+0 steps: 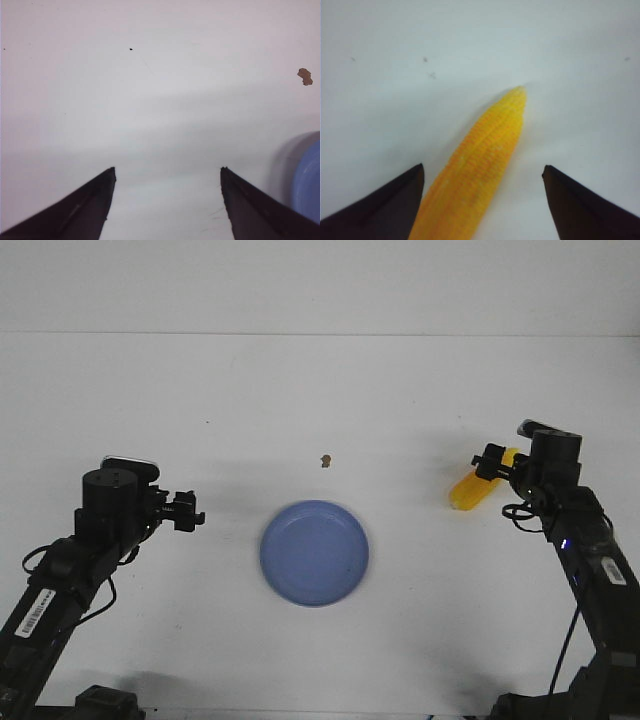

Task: Place corn on plate with both arms
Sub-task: 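Lower the right gripper onto the yellow corn cob and grasp it, then carry the corn with the right gripper over the blue plate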

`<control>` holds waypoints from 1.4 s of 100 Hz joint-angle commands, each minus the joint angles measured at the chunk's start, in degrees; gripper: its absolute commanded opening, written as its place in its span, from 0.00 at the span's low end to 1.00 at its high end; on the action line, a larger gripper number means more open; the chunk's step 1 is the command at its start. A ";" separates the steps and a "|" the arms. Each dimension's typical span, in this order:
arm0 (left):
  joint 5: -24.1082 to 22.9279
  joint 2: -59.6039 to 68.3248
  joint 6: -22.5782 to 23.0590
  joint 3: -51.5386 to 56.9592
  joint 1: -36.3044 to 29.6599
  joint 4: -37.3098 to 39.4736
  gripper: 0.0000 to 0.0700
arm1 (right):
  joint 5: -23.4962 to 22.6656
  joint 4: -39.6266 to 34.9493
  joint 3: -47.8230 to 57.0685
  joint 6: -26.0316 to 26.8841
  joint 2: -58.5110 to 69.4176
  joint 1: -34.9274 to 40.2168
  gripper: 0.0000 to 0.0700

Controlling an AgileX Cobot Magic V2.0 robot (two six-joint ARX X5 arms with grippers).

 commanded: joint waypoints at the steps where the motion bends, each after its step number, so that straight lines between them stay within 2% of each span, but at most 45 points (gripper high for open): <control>1: 0.07 0.31 0.46 0.46 -0.04 0.09 0.61 | -0.26 0.79 1.53 1.46 2.71 -0.07 0.72; 50: 0.07 0.31 0.46 0.46 -0.04 0.09 0.61 | -5.66 1.97 1.49 2.40 12.24 0.20 0.70; 55: 0.07 0.31 0.46 0.46 -0.04 0.09 0.61 | -6.19 1.97 1.46 2.40 12.24 0.28 0.60; 65: 0.07 0.31 0.46 0.46 -0.04 0.11 0.61 | -6.38 2.16 1.46 2.25 12.24 0.74 0.25; 70: 0.07 0.31 0.46 0.46 -0.04 0.09 0.61 | -7.32 2.05 1.46 2.23 12.24 0.90 0.19; 91: 0.07 0.31 0.46 0.46 -0.04 0.11 0.61 | -12.94 1.77 1.49 1.25 10.43 2.45 0.19; 101: 0.07 0.31 0.46 0.46 -0.04 0.09 0.61 | -13.64 0.92 1.49 0.63 7.19 5.20 0.19; 121: 0.07 0.31 0.46 0.46 -0.04 0.11 0.61 | -13.51 -3.50 1.49 -1.81 0.63 16.66 0.19; 140: 0.07 0.31 0.46 0.46 -0.04 0.09 0.61 | -13.88 -6.82 1.33 -1.88 0.00 28.83 0.19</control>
